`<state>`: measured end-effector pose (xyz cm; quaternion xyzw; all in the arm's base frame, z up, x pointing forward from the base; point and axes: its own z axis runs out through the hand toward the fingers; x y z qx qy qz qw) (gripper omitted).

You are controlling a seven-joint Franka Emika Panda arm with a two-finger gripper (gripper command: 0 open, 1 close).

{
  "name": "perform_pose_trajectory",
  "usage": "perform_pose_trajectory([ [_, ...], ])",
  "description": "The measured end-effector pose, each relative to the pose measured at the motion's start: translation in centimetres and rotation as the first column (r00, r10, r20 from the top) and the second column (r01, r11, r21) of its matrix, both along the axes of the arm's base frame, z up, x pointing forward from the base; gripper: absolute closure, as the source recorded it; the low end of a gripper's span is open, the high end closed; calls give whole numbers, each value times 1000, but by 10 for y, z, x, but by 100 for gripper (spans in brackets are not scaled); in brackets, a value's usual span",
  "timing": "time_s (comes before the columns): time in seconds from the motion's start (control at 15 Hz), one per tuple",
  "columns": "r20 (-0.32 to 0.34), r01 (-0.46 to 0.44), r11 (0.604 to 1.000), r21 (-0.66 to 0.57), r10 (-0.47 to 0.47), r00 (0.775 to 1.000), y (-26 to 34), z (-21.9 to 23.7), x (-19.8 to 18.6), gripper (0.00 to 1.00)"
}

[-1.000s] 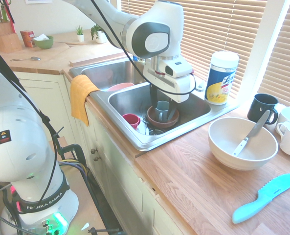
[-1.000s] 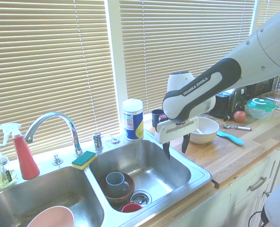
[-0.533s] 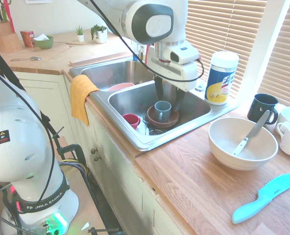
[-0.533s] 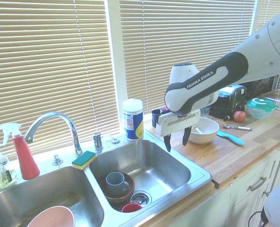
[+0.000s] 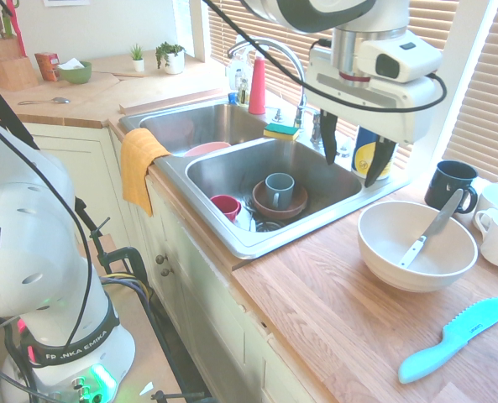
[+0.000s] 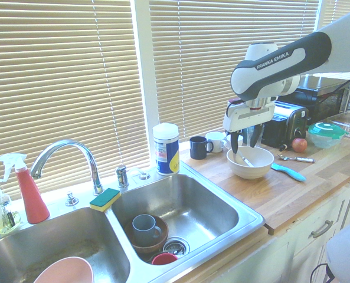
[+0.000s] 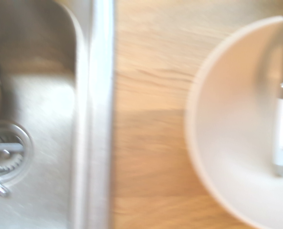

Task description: Put the knife into the sink

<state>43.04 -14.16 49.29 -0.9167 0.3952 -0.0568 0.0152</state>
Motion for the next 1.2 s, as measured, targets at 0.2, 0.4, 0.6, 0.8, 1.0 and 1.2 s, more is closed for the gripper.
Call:
perform_pose_trajectory([
  [0.2,-32,17,1000,3,-16,999,-34,-19,2,0],
  [0.4,-43,48,999,4,-48,998,-64,-43,5,0],
  [0.6,-52,59,998,-1,-59,997,-78,-69,13,0],
  [0.8,-57,74,997,2,-74,996,-90,-95,24,0],
  [1.0,-46,77,997,11,-76,996,-103,-100,38,0],
  [1.2,-42,74,997,22,-73,996,-114,-106,54,0],
])
